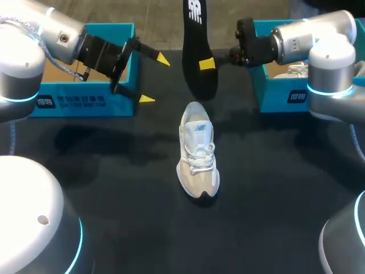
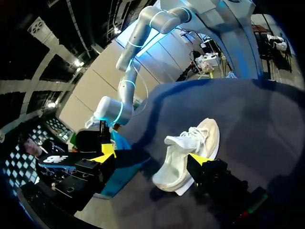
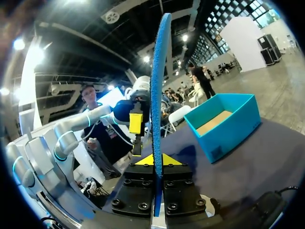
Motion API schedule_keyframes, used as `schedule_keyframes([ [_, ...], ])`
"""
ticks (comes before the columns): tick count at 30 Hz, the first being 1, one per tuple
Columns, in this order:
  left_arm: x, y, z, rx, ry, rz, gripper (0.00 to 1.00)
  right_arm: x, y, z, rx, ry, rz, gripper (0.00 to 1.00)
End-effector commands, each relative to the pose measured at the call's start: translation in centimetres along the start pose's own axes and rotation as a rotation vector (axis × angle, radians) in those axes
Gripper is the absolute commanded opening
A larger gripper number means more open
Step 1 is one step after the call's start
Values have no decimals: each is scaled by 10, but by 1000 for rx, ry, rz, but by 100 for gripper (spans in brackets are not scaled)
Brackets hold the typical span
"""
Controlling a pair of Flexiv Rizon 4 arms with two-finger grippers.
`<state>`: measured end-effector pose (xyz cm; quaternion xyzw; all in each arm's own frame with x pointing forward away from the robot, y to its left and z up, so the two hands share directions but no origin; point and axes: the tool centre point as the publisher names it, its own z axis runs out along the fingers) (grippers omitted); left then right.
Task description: Take the shoe out of the shoebox, open the shoe tongue, remove and reinsert the insole, then place the shoe into the shoebox
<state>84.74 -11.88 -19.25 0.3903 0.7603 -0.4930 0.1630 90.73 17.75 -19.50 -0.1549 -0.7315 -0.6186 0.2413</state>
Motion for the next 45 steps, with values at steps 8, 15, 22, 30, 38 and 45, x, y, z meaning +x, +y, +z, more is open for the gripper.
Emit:
schedule_keyframes([
  [8,9,6,-18,-116,86,-125,100,-13,-14,11,-34,11,18,0],
  [15,13,22,-10,-200,110,-172,100,-16,-23,18,-47,15,26,0],
  [22,15,38,5,-287,138,-176,100,-17,-32,21,-64,19,39,0],
  [30,19,52,20,-320,129,-182,100,-21,-39,13,-72,15,53,0],
  [38,23,61,23,-364,94,-196,100,-26,-49,12,-75,3,59,0],
  [45,25,66,30,-381,50,-202,100,-29,-58,15,-84,-1,62,0],
])
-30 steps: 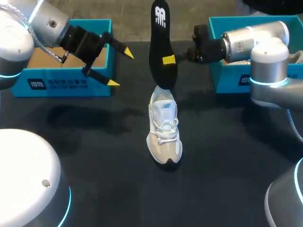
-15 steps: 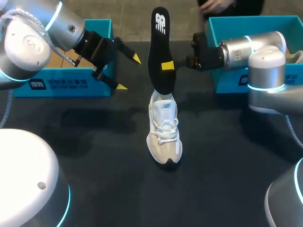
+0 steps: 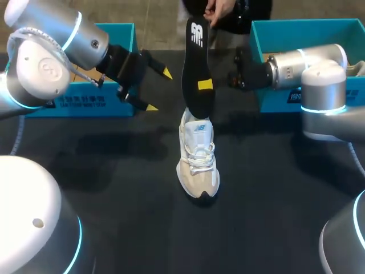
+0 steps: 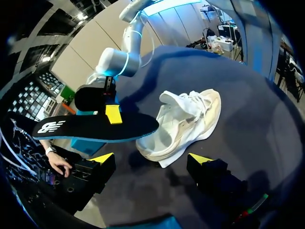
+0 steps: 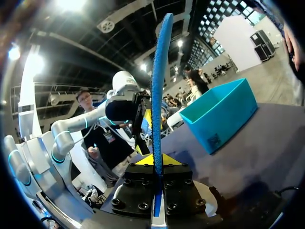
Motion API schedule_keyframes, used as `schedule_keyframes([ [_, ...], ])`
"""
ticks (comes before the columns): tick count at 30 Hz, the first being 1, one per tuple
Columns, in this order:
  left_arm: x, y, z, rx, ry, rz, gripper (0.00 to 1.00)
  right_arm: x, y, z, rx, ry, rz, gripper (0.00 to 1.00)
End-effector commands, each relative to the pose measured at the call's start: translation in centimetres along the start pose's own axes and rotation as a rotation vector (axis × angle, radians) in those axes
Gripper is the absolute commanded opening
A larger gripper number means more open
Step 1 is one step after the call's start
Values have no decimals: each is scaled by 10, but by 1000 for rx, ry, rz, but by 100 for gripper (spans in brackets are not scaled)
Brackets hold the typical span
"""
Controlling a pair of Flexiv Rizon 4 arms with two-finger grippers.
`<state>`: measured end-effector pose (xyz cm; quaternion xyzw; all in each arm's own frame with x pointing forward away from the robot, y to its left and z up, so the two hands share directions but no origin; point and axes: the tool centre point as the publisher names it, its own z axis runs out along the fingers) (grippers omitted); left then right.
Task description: Take the shoe out of the shoebox, open the shoe tongue, remove and reinsert the insole, then place the shoe into the shoebox
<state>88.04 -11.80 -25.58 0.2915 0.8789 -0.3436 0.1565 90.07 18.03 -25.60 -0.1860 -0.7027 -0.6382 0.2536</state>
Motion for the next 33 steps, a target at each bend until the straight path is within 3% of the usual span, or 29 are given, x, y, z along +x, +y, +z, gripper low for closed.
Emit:
schedule_keyframes([
  [1,6,1,8,-5,-18,-6,100,-2,-5,4,-9,1,3,0],
  [23,12,25,10,-58,-42,-73,100,-12,-15,15,-4,-37,-9,0],
  [33,8,28,25,-79,-68,-84,100,-11,-22,17,8,-59,-10,0],
])
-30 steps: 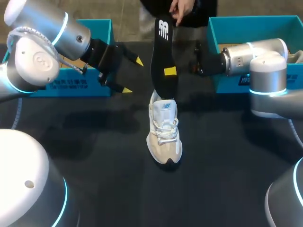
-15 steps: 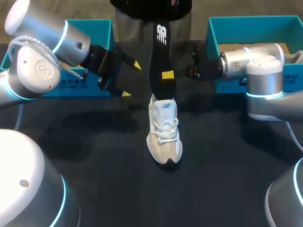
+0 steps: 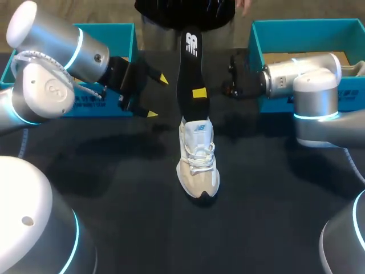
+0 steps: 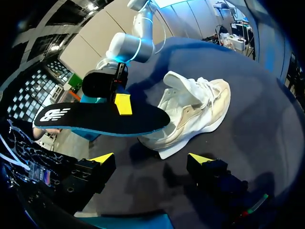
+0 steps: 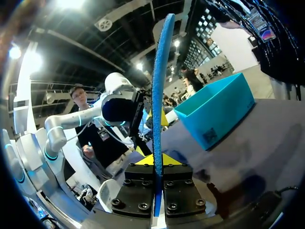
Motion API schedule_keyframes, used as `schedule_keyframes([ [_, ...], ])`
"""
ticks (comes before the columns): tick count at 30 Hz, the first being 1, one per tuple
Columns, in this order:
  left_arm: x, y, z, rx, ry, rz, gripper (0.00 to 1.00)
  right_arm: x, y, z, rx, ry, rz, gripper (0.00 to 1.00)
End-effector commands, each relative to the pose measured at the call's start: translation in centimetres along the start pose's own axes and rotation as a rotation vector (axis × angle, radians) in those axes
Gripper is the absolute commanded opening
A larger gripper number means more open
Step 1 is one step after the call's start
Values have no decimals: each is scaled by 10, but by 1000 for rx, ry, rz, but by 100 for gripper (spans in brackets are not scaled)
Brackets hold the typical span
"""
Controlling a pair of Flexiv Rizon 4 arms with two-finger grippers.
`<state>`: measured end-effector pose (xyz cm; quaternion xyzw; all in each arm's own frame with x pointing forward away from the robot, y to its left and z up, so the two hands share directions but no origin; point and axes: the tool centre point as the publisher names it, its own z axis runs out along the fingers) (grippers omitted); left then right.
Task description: Take the shoe out of the shoebox, open the shoe tongue, remove and reinsert the insole, then place the shoe into the shoebox
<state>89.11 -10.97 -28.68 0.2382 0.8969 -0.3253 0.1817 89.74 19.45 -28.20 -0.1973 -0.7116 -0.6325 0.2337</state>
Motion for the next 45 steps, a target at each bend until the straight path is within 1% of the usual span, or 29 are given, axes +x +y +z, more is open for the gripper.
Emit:
schedule_keyframes([
  [1,-1,0,9,-4,-5,-4,100,3,-1,2,2,-11,-1,0],
  [11,0,0,14,8,-1,-3,100,4,-8,5,7,-11,7,0],
  [19,3,-1,12,17,1,0,100,2,-17,10,6,-5,19,0],
  [29,7,-1,10,18,8,-2,100,-3,-28,11,31,-34,0,0],
  [31,7,-1,10,17,8,-1,100,-3,-29,11,6,-43,-15,0],
  [38,7,1,8,15,10,0,100,-5,-16,5,14,-61,-49,0],
  [45,10,2,9,20,17,-3,100,-9,-12,7,27,-69,-68,0],
])
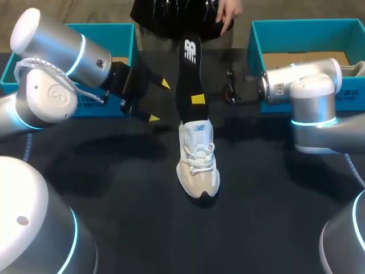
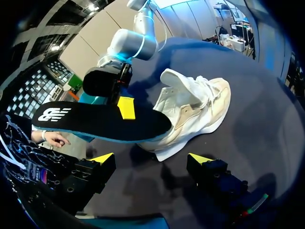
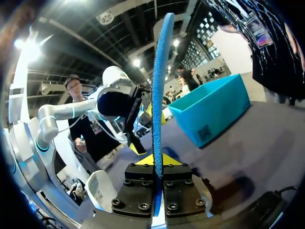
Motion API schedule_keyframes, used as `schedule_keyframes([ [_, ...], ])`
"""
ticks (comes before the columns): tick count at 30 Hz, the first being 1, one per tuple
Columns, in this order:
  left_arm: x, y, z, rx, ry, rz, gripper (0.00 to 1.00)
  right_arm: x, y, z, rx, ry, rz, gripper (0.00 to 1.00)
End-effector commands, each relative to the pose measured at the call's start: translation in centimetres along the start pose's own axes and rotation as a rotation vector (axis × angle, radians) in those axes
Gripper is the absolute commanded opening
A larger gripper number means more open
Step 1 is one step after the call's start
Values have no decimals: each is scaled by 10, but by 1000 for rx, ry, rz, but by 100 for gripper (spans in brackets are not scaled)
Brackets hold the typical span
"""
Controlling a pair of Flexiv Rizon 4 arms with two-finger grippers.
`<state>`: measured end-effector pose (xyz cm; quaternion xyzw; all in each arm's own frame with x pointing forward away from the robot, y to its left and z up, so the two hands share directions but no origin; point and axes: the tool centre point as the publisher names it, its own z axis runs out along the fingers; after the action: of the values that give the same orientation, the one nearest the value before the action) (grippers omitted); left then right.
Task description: Take the shoe out of the shoebox, open the shoe tongue, remove and reinsert the insole, then place the shoe into the shoebox
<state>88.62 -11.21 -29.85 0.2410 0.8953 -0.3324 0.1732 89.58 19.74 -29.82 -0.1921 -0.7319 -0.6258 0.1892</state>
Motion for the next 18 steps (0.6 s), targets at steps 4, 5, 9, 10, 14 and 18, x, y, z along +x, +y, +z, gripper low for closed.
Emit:
schedule_keyframes([
  [4,3,1,1,4,9,-2,100,-3,-1,3,19,-1,4,0],
  [5,3,1,1,5,8,-2,100,-3,-3,3,21,-1,5,0],
  [9,2,2,1,7,8,-2,100,-3,-10,3,28,-3,21,0],
  [10,2,2,1,7,7,-3,100,-3,-11,3,29,-3,24,0],
  [14,1,4,1,5,0,-3,100,-1,-17,3,33,-6,32,0],
  [18,0,5,1,4,-1,-3,100,-1,-24,4,34,-2,52,0],
])
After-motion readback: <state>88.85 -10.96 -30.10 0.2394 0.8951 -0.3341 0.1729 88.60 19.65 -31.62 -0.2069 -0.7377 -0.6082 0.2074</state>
